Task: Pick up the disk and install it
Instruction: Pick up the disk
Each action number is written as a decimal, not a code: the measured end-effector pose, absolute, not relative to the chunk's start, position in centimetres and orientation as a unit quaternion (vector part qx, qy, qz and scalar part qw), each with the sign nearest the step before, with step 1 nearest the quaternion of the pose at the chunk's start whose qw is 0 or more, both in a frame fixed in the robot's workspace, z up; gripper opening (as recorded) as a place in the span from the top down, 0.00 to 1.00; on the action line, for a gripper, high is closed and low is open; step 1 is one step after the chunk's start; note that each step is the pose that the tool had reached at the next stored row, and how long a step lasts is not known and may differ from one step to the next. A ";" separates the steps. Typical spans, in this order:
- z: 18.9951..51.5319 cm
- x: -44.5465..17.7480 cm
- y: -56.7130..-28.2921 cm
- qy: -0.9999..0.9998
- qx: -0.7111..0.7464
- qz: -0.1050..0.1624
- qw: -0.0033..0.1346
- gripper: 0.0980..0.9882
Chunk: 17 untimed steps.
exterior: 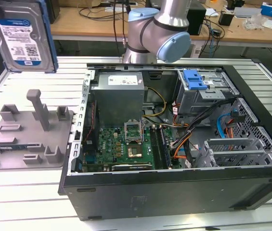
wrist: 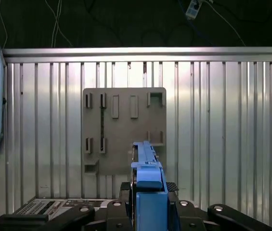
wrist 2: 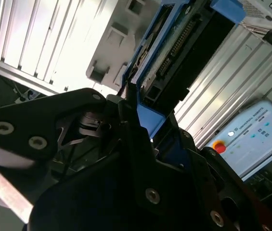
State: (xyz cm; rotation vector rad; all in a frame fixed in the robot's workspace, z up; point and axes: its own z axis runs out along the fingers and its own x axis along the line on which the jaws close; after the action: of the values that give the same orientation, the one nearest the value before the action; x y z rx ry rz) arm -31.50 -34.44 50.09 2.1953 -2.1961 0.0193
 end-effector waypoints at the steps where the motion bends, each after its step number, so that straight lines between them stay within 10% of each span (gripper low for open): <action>1: 50.1 -30.9 -34.6 -0.707 0.707 0.006 0.018 0.70; 17: 50.0 -21.6 -37.1 -0.707 0.707 0.006 0.019 0.70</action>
State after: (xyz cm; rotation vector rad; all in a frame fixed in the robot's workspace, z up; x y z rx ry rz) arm -21.59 -37.08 50.04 2.1948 -2.1956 0.0185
